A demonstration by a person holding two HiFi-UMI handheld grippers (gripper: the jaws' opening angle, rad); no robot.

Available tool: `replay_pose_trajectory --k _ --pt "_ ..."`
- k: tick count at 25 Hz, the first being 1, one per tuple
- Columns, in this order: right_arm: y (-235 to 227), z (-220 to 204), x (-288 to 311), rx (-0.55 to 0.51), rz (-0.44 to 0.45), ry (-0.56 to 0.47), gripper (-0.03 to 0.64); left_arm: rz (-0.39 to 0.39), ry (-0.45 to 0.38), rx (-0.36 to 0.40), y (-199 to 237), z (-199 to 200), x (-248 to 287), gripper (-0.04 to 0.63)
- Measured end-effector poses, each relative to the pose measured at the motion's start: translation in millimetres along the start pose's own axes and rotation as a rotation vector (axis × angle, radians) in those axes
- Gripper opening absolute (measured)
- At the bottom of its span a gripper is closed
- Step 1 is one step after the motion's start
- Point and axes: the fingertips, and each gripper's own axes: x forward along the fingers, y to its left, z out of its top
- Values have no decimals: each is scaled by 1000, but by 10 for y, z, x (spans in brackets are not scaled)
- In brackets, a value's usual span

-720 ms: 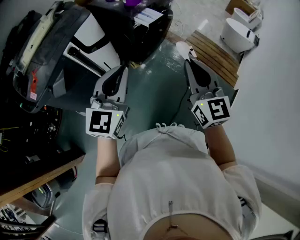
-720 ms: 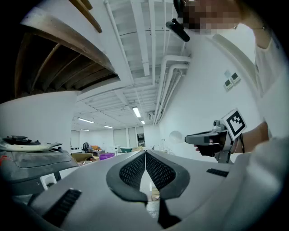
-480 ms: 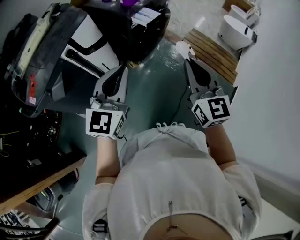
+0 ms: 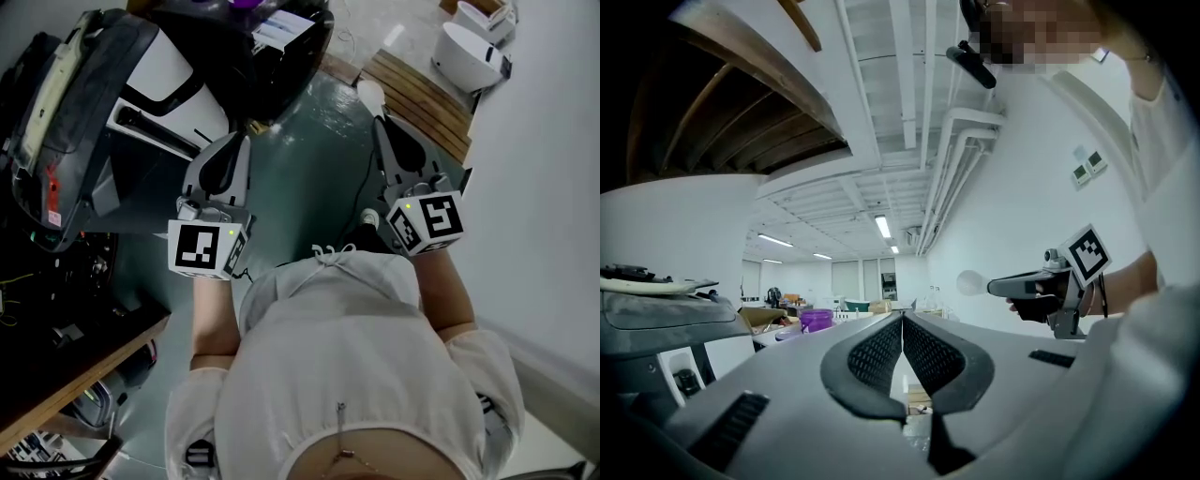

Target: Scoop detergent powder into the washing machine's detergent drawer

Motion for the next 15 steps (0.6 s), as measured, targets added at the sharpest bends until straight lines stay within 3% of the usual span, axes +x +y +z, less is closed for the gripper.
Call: replay_pose_trajectory --k 6,15 --pt "-569 -182 443 24 57 0 12 63 24 14 12 -138 571 21" --pt "-1992 -301 1671 40 267 12 12 270 59 28 -3 -116 2174 21"
